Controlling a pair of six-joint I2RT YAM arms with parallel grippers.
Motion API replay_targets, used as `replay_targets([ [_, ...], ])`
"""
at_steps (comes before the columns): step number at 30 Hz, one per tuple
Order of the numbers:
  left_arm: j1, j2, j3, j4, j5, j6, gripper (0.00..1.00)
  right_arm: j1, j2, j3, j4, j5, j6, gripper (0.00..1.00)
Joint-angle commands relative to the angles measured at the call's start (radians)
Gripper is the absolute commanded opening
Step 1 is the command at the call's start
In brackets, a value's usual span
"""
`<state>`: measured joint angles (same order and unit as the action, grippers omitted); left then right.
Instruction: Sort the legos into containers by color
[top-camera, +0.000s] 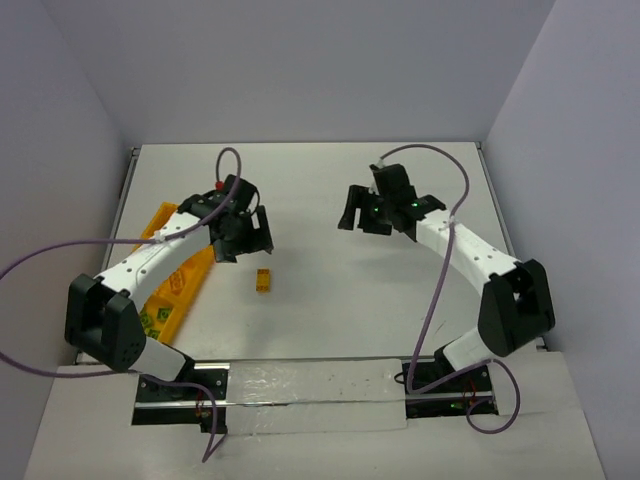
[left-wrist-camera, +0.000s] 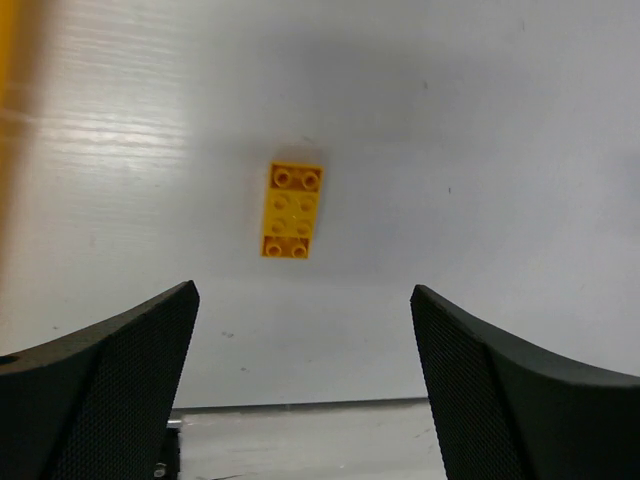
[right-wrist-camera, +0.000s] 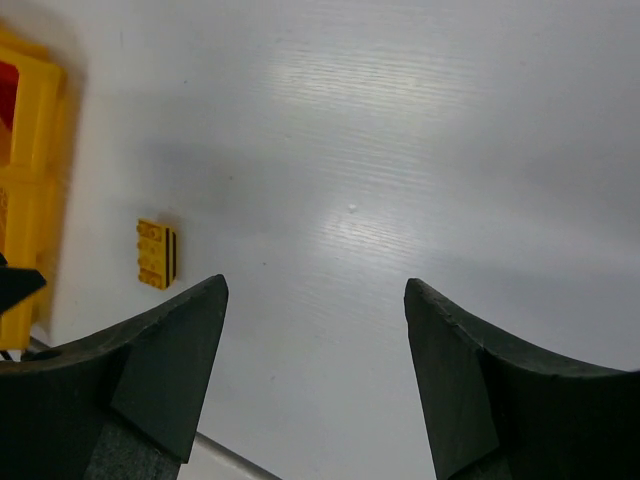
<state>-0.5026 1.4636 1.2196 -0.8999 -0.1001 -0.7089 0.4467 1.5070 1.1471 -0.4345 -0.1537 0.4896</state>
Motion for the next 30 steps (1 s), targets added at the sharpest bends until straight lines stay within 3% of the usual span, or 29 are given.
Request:
replay_targets([
  [1, -0.092, 0.030, -0.005, 0.025, 0.028, 0.103, 0.97, -0.031, -0.105, -0.090, -0.028, 0.029, -0.030, 0.79],
  [6, -0.124, 0.088, -0.056, 0.057, -0.020, 0.114, 0.99, -0.034, -0.177, -0.130, -0.058, 0.038, -0.040, 0.79],
  [26, -0.148, 0.285, -0.126, 0.249, -0.153, 0.097, 0.54, -0.034, -0.182, -0.118, -0.082, 0.019, -0.049, 0.79],
  [27, -0.148, 0.287, -0.129, 0.248, -0.157, 0.094, 0.47, -0.034, -0.183, -0.118, -0.080, 0.019, -0.049, 0.79],
  [30, -0.148, 0.282, -0.141, 0.258, -0.153, 0.094, 0.43, -0.034, -0.175, -0.110, -0.081, 0.012, -0.054, 0.80],
])
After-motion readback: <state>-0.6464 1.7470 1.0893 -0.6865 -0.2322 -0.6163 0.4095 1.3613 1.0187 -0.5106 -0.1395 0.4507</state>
